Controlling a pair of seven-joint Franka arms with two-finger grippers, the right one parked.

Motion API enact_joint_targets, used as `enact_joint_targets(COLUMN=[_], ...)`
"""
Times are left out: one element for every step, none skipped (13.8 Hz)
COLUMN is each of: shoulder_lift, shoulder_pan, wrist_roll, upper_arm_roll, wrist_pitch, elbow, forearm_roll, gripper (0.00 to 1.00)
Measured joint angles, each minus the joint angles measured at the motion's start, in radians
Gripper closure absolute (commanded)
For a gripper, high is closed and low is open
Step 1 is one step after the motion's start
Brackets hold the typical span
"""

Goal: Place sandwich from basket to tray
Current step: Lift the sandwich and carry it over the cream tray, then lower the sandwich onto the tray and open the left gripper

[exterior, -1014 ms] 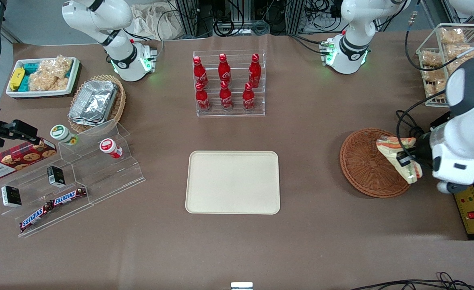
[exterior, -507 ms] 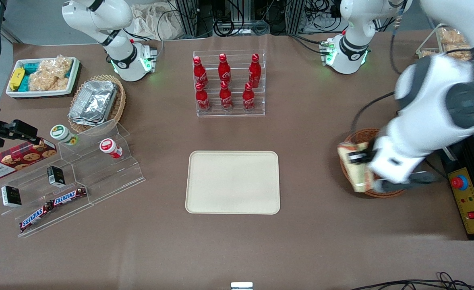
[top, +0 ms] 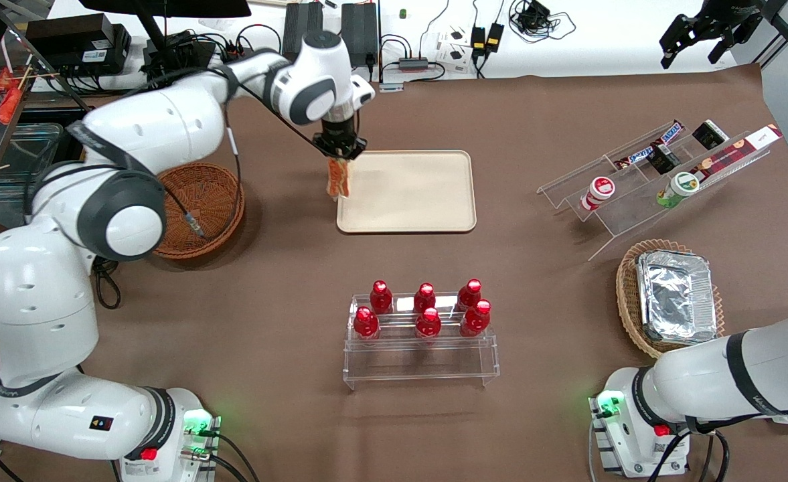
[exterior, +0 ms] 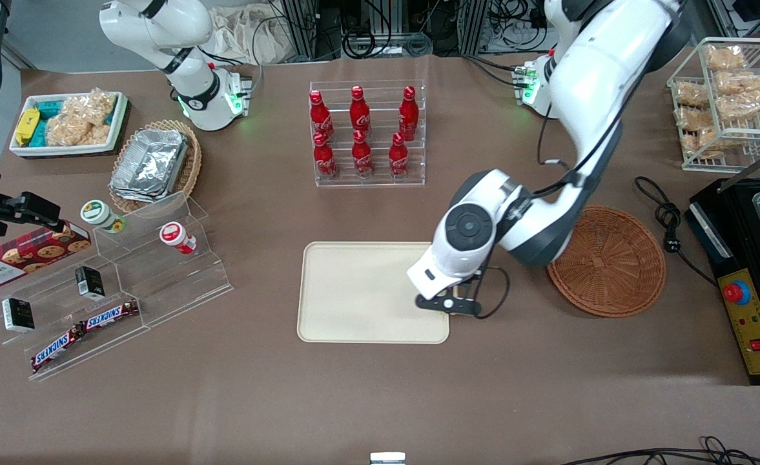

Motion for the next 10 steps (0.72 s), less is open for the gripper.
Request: enact_joint_targets(shoulder_lift=[0.03,0.057,0.079,0.094,0.101,0.103,0.103,0.102,0.099,0.091], shoulder_pan=[-0.002,-0.001,-0.003,-0.01,-0.021,-0.036,-0.053,-0.065,-0.07,-0.071], wrist_roll=[-0.004,-0.004,-0.004,-0.015,-0.043,-0.076,-0.106,-0.127,-0.137,-0.142], upper_arm_roll=[0.001,0.002,0.003,0.006,0.017,0.029,0.04,0.048,0.052,0.053], wrist_pitch=[0.025,0.045,0.062,0.079,0.09,0.093,0.093,0.093,0.092,0.083], elbow=[0.002,0.005,0.009,0.011,0.013,0.015,0.022,0.029,0.036,0.044], forearm_roll=[0.003,0.004,0.005,0.005,0.006,0.006,0.007,0.007,0.007,0.007], gripper=[1.0,1.0,0.79,0.31,0.02,0.01,0.01,0.01,0.01,0.01])
